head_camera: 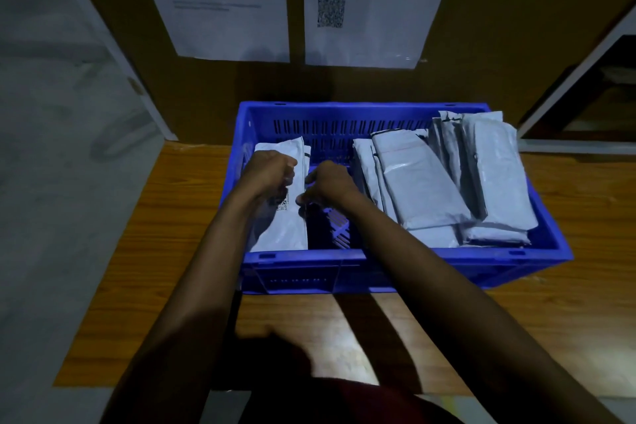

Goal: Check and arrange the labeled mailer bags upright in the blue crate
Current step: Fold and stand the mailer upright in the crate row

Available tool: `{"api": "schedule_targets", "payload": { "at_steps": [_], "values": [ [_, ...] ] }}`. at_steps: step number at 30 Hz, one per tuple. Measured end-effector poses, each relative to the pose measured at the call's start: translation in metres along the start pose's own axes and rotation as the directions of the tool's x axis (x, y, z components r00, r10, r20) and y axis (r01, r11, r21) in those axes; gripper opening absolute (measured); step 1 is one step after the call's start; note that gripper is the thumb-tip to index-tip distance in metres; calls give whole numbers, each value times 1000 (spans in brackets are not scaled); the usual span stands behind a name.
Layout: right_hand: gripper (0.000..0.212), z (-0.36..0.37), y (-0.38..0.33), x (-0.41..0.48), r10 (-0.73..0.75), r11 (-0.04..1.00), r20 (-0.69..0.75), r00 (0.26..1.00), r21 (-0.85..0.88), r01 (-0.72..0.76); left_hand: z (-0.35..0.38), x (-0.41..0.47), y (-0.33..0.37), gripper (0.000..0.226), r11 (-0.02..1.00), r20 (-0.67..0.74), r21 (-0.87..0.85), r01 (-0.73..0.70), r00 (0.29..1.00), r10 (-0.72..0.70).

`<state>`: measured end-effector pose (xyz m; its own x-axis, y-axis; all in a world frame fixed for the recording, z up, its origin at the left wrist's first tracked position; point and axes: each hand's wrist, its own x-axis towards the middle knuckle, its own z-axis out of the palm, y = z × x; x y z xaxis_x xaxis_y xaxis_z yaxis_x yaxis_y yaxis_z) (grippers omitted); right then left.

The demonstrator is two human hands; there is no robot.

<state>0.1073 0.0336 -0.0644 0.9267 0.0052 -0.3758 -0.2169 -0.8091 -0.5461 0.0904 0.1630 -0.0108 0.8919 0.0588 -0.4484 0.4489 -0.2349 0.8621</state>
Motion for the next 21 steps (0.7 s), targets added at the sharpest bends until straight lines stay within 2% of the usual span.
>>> {"api": "schedule_targets", "payload": {
  "at_steps": [3, 5, 9, 13, 17, 21],
  "values": [
    [45, -2, 0, -2, 9, 999, 1, 1000, 34, -9, 2, 2, -4, 23, 999, 11, -2, 32, 999, -32],
    [36, -7, 2, -3, 19, 995, -54, 998, 97, -14, 1, 1, -4, 21, 999, 8, -15, 34, 999, -34],
    [27, -27, 4, -16, 0, 979, -236, 972, 199, 49, -4, 3, 8, 15, 994, -7, 38, -104, 995, 104],
    [30, -54, 15, -38, 27, 936, -353, 935, 338, 100, 3, -10, 29, 13, 973, 97, 19, -232, 969, 229],
    [33, -95, 58, -74, 36, 970, -524, 851, 225, 97, 28, -26, 38, 9, 948, 183, -48, -316, 930, 319],
    [35, -118, 97, -119, -31, 928, -629, 777, 271, 256, 54, -31, 31, 13, 901, 243, -5, -434, 874, 422]
  ]
}}
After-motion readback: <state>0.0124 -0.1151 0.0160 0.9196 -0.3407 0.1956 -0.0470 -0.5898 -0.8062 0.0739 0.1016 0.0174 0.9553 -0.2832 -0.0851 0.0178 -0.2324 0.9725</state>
